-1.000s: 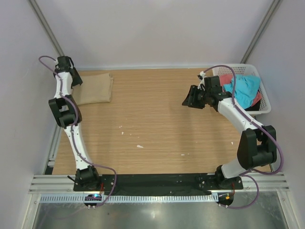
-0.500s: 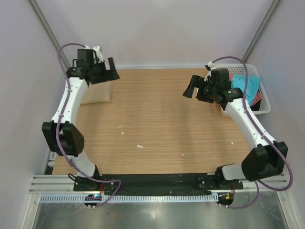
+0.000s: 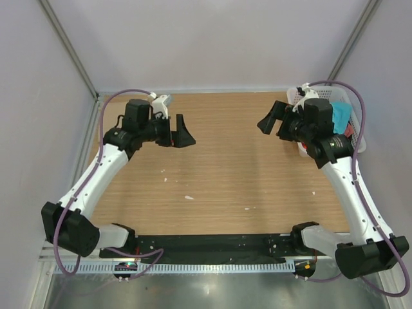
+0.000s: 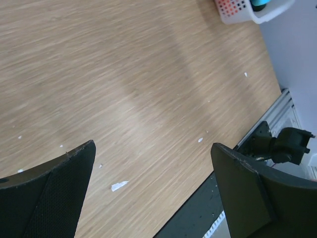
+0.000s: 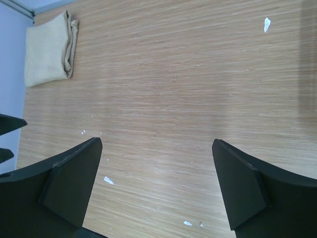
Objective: Fold and stack the t-shirts
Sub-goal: Reset both grippers
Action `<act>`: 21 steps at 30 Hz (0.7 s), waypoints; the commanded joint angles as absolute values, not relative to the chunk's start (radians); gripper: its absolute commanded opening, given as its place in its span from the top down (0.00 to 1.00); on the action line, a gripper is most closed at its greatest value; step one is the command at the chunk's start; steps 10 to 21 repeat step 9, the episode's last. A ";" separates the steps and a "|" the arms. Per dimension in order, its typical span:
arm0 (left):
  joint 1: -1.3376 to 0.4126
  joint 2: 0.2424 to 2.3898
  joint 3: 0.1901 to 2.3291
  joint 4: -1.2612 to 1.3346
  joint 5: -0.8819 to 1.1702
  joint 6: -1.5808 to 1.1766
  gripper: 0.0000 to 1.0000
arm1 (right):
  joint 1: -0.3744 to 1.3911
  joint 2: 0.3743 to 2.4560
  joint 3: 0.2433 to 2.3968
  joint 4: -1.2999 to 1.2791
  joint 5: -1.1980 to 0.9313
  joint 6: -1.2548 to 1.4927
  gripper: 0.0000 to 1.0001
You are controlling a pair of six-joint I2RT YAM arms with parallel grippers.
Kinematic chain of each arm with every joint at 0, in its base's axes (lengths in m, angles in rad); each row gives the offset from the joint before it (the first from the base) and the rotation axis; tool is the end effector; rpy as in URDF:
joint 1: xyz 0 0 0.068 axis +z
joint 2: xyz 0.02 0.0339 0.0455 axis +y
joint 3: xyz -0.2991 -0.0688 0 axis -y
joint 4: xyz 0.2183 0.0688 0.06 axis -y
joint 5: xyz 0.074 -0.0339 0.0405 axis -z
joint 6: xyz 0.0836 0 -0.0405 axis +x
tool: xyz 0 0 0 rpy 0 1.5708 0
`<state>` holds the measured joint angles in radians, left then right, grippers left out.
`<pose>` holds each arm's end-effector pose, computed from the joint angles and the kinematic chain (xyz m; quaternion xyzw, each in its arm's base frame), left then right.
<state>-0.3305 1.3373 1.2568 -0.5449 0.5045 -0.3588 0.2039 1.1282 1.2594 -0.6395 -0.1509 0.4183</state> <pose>0.2636 -0.1332 0.3606 0.1014 0.8637 -0.3581 0.3399 0.2299 0.0604 0.3956 0.0540 0.8589 0.2165 0.4610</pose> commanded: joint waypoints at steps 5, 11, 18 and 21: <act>-0.342 1.204 1.181 -0.364 0.526 -0.374 0.00 | 0.209 1.016 1.169 -0.542 -0.178 0.488 0.00; -0.342 1.175 1.167 -0.365 0.520 -0.350 0.00 | 0.209 0.994 1.131 -0.509 -0.199 0.499 0.00; -0.342 1.175 1.167 -0.365 0.520 -0.350 0.00 | 0.209 0.994 1.131 -0.509 -0.199 0.499 0.00; -0.342 1.175 1.167 -0.365 0.520 -0.350 0.00 | 0.209 0.994 1.131 -0.509 -0.199 0.499 0.00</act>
